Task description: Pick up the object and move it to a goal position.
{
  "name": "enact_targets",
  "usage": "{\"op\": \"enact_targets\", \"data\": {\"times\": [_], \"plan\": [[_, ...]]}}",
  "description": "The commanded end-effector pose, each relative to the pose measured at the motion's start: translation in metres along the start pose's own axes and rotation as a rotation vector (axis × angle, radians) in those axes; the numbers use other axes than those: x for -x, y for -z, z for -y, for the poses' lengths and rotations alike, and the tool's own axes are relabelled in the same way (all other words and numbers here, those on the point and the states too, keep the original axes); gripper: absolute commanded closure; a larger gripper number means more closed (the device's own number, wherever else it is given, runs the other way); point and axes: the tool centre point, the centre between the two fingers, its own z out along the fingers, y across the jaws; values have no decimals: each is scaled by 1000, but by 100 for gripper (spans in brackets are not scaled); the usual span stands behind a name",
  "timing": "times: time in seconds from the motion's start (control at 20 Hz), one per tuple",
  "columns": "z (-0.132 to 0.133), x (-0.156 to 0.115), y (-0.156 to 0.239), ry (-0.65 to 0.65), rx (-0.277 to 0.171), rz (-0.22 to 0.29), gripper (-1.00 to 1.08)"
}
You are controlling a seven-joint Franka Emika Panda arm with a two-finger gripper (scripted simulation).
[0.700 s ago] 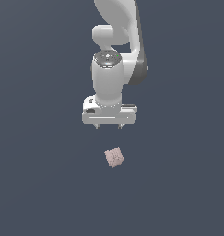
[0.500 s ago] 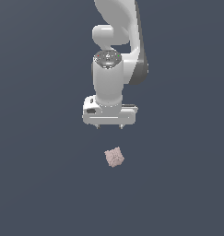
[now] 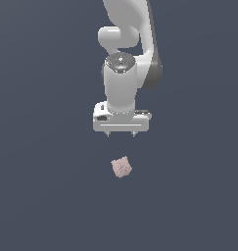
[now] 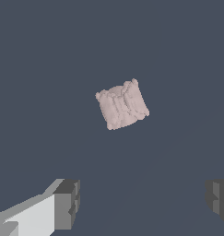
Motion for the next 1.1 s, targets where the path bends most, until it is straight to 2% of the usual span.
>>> {"op": "enact_targets", "data": {"times": [0.0, 0.45, 1.05], "plan": [[0, -1, -2, 5, 0, 1, -92], [1, -22, -23, 100, 7, 9, -92], [2, -63, -79, 312, 13, 27, -92]]}}
